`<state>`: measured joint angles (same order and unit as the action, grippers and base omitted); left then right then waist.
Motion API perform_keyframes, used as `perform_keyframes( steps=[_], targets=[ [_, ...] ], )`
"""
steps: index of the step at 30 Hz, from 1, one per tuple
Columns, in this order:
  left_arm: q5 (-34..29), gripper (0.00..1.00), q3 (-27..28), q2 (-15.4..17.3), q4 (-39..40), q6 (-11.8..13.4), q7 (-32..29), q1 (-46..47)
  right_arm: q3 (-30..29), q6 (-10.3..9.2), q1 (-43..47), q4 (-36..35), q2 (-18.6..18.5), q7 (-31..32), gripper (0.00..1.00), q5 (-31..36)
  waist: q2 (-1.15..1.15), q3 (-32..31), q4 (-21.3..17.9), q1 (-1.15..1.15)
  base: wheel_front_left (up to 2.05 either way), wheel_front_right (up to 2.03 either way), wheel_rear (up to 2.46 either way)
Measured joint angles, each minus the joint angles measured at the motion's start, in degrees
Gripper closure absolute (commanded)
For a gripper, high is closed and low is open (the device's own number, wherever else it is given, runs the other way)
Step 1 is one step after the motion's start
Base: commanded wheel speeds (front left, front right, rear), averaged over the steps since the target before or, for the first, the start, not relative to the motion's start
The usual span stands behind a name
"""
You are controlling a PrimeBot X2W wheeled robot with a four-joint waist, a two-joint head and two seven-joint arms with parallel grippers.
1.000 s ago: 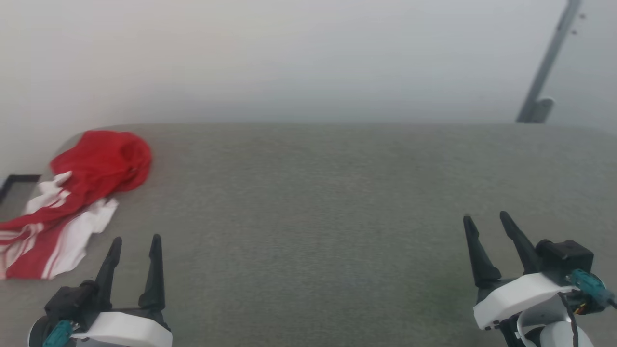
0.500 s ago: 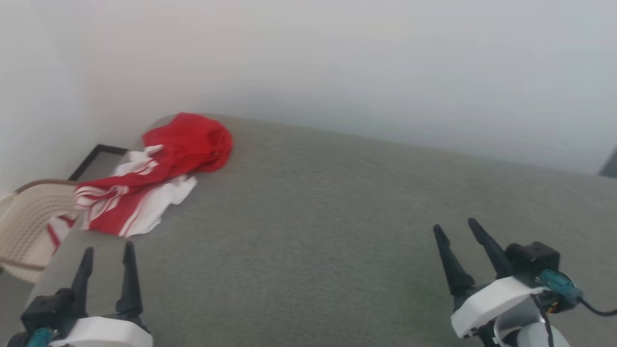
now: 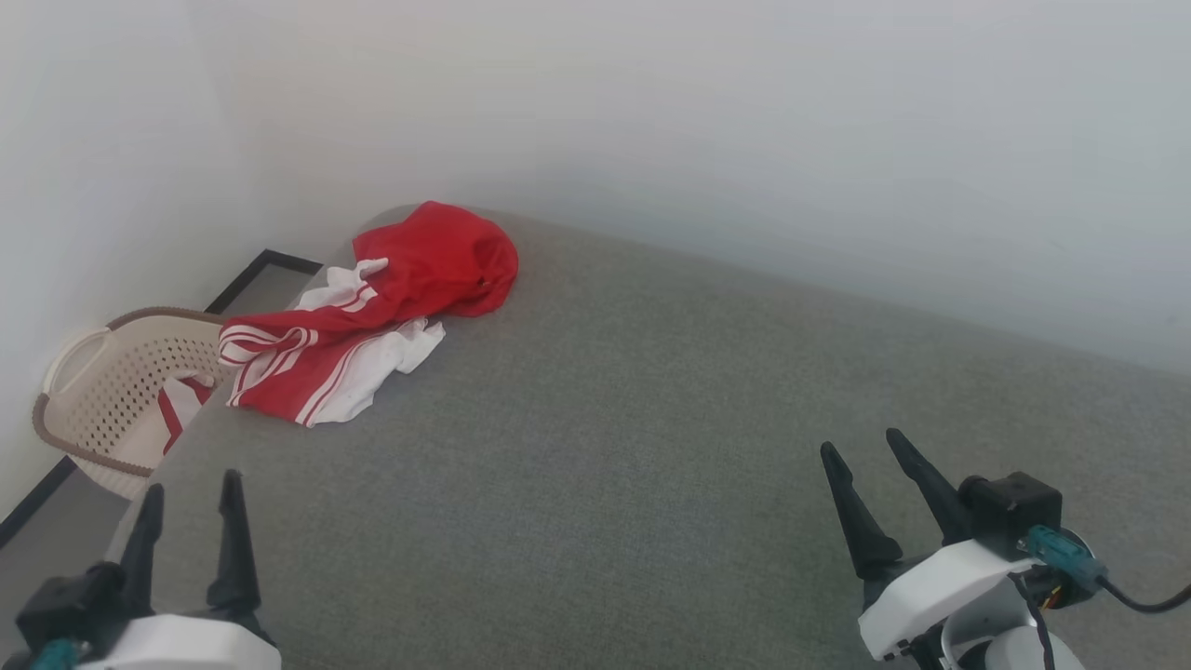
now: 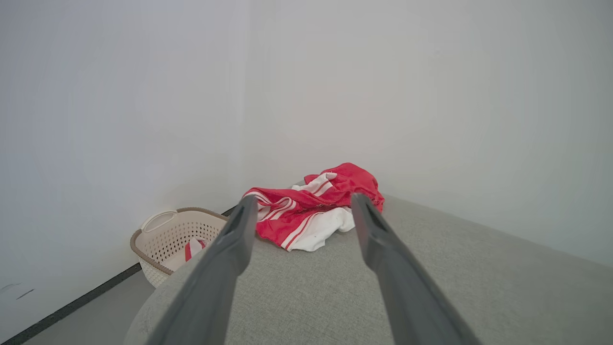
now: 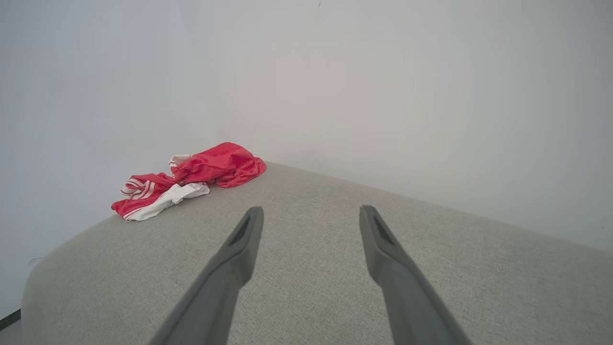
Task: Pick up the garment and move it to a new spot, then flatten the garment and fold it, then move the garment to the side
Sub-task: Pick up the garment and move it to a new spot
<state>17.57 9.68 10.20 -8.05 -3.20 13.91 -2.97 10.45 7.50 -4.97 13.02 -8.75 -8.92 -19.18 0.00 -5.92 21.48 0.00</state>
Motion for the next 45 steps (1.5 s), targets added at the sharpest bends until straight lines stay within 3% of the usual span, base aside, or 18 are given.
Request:
perform_keyframes(
  steps=[10, 21, 35, 45],
  targets=[
    [3.03, 0.00, 1.34, 2.88, -4.22, -0.57, -1.76, 8.64, -1.01, 0.00, -1.46, -2.21, -1.55, 1.42, 0.00, 0.75, 0.00, 3.99, -1.27, 0.00, 0.00, 0.00, 0.00],
    [4.54, 0.00, 1.36, 8.45, -16.50, -1.80, -2.48, 25.59, -1.10, 0.00, -6.48, -9.75, -4.78, 4.93, 0.00, 2.18, 0.00, 13.19, -4.72, 0.00, 0.00, 0.00, 0.00],
    [6.39, 0.00, -1.29, 13.55, -44.48, -3.20, -5.14, 48.73, -2.09, 0.00, -12.67, -21.16, -8.11, 11.54, 0.00, 4.14, 0.00, 27.26, -8.76, 0.00, 0.00, 0.00, 0.00],
    [7.88, 0.00, -1.96, 16.68, -61.37, -3.21, -17.74, 61.18, -3.58, 0.00, -14.89, -26.27, -9.10, 14.82, 0.00, 5.30, 0.00, 36.57, -11.19, 0.00, 0.00, 0.00, 0.00]
  ],
)
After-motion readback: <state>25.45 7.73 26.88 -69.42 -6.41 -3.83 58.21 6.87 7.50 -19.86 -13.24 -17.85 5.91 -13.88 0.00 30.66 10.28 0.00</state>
